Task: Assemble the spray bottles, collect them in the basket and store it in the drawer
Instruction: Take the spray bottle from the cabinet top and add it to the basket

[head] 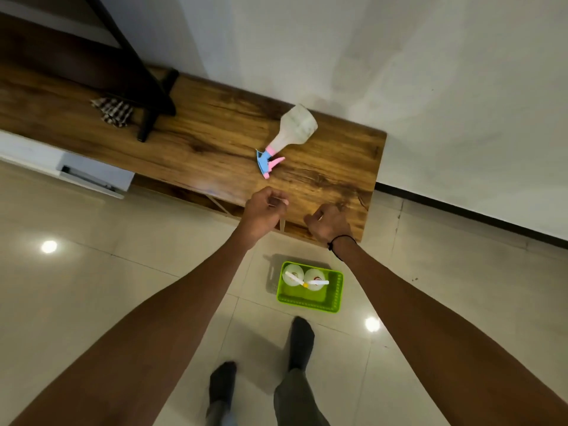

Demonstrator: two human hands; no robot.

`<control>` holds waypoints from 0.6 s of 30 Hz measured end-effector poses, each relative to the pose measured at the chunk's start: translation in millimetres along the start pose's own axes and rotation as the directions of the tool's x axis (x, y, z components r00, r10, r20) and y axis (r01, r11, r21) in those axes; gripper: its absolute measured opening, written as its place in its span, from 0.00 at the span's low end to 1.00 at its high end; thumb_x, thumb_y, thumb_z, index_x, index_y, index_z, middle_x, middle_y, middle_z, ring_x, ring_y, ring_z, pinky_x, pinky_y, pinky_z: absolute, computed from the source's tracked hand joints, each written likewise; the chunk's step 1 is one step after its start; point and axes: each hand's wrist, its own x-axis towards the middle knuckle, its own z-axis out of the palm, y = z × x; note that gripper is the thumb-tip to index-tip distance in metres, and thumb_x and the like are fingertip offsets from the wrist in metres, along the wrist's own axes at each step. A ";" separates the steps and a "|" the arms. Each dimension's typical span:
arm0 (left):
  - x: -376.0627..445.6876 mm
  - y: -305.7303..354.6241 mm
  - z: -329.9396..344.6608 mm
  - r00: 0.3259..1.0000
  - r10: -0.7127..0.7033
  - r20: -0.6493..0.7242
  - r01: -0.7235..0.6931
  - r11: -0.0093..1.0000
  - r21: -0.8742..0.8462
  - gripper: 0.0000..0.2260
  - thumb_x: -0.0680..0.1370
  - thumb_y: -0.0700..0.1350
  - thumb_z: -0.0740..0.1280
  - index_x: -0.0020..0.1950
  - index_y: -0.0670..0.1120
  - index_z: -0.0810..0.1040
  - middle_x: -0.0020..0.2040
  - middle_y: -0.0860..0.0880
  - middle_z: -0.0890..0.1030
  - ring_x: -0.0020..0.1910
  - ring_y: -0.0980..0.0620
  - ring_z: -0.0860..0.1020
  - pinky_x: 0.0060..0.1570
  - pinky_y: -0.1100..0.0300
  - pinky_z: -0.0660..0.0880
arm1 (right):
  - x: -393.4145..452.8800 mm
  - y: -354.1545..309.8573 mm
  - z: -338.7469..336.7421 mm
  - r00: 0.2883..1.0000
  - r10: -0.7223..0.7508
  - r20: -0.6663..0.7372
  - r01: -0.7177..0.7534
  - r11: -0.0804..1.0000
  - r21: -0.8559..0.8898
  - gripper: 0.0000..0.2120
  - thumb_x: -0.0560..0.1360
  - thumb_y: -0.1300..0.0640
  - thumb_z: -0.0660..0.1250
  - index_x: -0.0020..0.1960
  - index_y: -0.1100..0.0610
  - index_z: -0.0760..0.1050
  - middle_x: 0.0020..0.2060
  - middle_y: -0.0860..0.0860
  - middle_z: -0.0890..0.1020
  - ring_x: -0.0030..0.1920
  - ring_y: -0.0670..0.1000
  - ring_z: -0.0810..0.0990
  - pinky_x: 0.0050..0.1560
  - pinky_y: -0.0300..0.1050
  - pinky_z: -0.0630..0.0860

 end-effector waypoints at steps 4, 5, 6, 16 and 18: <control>52.6 4.9 2.3 0.979 0.170 -0.113 -0.153 0.978 0.145 0.22 0.79 0.42 0.74 0.72 0.47 0.73 0.68 0.46 0.74 0.65 0.48 0.77 0.61 0.55 0.77 | 43.1 -19.1 11.7 0.997 -0.070 -0.020 0.071 0.997 0.027 0.10 0.75 0.46 0.69 0.46 0.52 0.75 0.51 0.54 0.81 0.55 0.60 0.82 0.52 0.51 0.79; 70.7 2.7 1.8 0.966 0.204 -0.158 -0.170 0.964 0.203 0.25 0.78 0.43 0.74 0.73 0.47 0.71 0.71 0.44 0.71 0.66 0.47 0.75 0.61 0.55 0.76 | 55.1 -23.2 16.3 0.996 -0.079 -0.034 0.080 0.996 0.036 0.10 0.75 0.46 0.69 0.48 0.52 0.75 0.52 0.54 0.82 0.55 0.59 0.81 0.54 0.52 0.80; 86.6 0.8 0.5 0.957 0.225 -0.185 -0.169 0.946 0.275 0.28 0.78 0.44 0.75 0.75 0.47 0.69 0.72 0.43 0.70 0.67 0.46 0.74 0.60 0.55 0.76 | 63.5 -28.5 19.4 0.995 -0.083 -0.049 0.086 0.995 0.057 0.10 0.75 0.47 0.70 0.49 0.52 0.76 0.52 0.54 0.82 0.55 0.58 0.81 0.56 0.53 0.80; 155.6 -20.2 -7.3 0.958 0.272 -0.093 -0.118 0.666 0.737 0.32 0.78 0.48 0.74 0.79 0.45 0.65 0.75 0.38 0.67 0.73 0.38 0.67 0.70 0.47 0.69 | 124.2 -65.6 47.6 0.997 -0.075 -0.002 0.069 0.907 0.416 0.20 0.77 0.57 0.72 0.67 0.53 0.70 0.58 0.55 0.77 0.57 0.56 0.81 0.54 0.54 0.84; 154.4 -19.9 -6.3 0.957 0.279 -0.081 -0.105 0.592 0.799 0.33 0.78 0.49 0.75 0.78 0.43 0.64 0.75 0.37 0.67 0.72 0.38 0.68 0.69 0.46 0.70 | 127.4 -68.2 52.7 0.994 -0.098 0.048 0.066 0.890 0.452 0.25 0.77 0.59 0.72 0.71 0.51 0.68 0.60 0.56 0.77 0.58 0.58 0.81 0.58 0.58 0.83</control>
